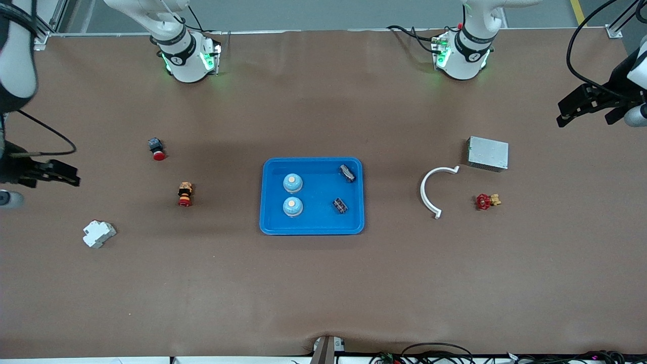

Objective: Place electrolytic capacitor and blue bell in tray

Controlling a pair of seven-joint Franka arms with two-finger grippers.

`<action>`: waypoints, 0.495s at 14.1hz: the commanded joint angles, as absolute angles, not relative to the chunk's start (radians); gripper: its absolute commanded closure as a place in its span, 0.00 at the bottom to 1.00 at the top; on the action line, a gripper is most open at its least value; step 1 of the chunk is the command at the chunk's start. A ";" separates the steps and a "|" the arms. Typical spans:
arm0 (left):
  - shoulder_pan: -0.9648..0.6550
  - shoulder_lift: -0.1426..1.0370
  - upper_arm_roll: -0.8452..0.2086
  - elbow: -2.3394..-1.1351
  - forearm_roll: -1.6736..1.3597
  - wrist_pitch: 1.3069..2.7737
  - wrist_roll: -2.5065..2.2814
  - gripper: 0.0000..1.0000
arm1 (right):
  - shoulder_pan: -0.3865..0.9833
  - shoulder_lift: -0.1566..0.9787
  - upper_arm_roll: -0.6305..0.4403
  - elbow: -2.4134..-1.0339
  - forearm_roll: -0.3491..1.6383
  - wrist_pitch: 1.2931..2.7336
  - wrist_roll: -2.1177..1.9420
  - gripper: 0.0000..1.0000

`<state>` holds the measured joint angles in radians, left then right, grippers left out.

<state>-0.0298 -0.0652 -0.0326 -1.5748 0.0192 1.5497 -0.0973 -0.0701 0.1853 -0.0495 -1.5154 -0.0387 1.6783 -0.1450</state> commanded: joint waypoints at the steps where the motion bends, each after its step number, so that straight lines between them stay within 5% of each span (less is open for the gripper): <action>1: -0.035 -0.092 -0.025 -1.592 -0.003 1.557 -0.074 0.00 | -0.087 0.123 -0.029 -1.552 -0.029 1.672 -0.149 0.00; 7: -0.038 -0.089 -0.028 -1.592 -0.003 1.554 -0.071 0.00 | -0.110 0.084 -0.029 -1.554 0.037 1.649 -0.149 0.00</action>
